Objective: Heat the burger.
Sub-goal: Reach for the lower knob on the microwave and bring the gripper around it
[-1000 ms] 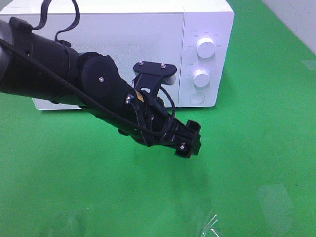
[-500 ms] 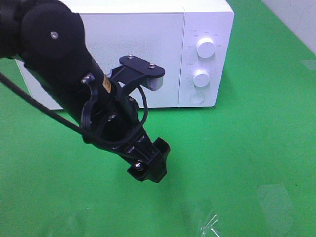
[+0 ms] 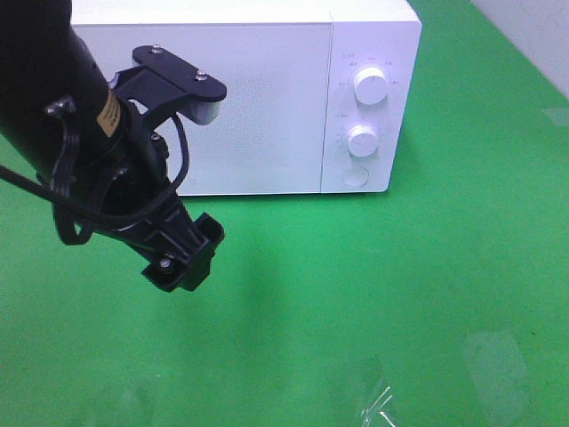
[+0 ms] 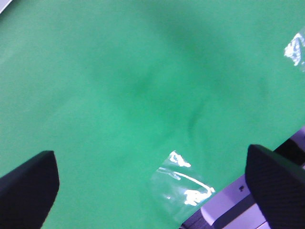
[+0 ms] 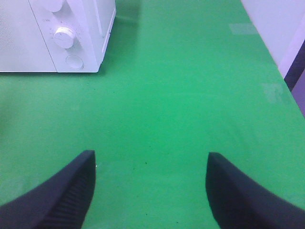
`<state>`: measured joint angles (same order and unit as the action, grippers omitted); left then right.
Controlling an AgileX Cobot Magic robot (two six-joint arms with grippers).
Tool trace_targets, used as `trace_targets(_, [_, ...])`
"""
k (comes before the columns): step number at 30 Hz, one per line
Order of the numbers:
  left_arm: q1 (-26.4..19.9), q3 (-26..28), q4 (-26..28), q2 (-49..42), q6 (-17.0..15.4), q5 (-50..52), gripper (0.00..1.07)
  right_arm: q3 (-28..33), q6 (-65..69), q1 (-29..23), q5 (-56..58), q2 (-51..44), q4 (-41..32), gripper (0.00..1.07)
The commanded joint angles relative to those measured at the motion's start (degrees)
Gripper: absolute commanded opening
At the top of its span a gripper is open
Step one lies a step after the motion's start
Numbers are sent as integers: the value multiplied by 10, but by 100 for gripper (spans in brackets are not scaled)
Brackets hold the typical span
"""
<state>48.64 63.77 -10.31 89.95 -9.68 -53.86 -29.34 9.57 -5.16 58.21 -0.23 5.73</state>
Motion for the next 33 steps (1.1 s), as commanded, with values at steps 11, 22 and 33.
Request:
trace_targets(11, [-151, 1, 72, -4, 59, -64, 102, 2, -2, 4, -6, -15, -2, 64])
trace_targets(22, [-391, 1, 149, -4, 143, -130, 102, 2, -2, 4, -6, -15, -2, 64])
trace_targets(33, [-508, 1, 181, -60, 146, -150, 102, 2, -2, 4, -6, -15, -2, 64])
